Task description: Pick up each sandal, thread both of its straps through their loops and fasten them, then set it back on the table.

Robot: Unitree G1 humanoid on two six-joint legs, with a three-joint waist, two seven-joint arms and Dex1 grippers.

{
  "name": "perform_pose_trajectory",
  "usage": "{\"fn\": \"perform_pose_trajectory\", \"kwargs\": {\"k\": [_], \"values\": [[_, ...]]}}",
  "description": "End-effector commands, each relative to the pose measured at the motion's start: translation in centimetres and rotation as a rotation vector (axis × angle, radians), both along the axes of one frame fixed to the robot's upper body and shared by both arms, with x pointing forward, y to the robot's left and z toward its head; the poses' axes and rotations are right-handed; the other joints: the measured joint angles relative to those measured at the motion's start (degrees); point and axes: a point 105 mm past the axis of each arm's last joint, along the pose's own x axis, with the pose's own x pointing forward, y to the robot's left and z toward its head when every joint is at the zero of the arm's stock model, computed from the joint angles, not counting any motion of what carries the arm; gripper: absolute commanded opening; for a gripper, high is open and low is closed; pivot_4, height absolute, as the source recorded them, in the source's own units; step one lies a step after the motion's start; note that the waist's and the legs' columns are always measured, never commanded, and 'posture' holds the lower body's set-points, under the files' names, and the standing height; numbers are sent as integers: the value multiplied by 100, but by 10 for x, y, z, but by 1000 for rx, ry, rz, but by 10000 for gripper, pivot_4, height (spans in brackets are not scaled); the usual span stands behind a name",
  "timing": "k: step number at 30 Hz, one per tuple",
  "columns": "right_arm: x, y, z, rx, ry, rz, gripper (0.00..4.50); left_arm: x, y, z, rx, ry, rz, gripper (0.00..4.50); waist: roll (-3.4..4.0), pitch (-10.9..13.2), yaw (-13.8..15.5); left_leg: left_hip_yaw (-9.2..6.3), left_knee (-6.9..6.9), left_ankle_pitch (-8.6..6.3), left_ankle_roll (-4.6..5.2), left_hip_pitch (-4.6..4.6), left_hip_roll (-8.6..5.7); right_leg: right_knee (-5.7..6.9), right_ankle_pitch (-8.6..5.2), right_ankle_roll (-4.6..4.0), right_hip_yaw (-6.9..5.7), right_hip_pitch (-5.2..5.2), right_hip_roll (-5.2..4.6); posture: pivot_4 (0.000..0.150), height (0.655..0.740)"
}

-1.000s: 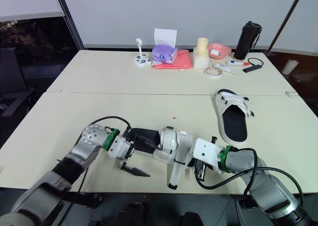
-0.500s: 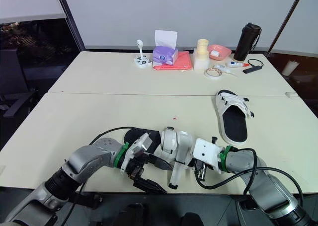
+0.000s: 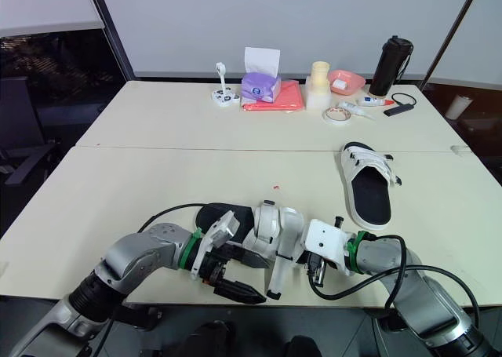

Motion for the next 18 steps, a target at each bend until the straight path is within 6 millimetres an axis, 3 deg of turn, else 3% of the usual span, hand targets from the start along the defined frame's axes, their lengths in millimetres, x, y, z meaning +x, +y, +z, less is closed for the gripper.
{"fn": "perform_pose_trajectory", "kwargs": {"k": [1, 11, 14, 18], "values": [[-24, -14, -50, -70, 241, -49, 0, 3, -11, 3, -23, 7, 52, 41989, 0, 0, -1, 0, 0, 0, 0, 0, 0, -1, 0, 0, 0, 0, 0, 1500, 7400], [-26, -15, -49, -71, 243, -51, 0, -3, -25, -3, -3, 78, 57, 41989, -1, 0, 0, 3, 0, 0, 0, -1, -1, -3, 0, 0, 0, 0, 0, 1500, 7400], [-26, -15, -50, -71, 244, -53, 0, -5, -24, -3, 9, 87, 37, 33579, -1, 0, -1, 3, 0, -1, -1, -1, 0, -3, 0, 0, 0, 0, 0, 1500, 7400], [-26, -15, -50, -69, 243, -57, 0, -7, -23, -3, 16, 102, 23, 13548, -1, 0, -1, 3, 0, -1, -1, -2, 0, -4, 0, 0, 0, 0, 0, 1500, 7400]]}}
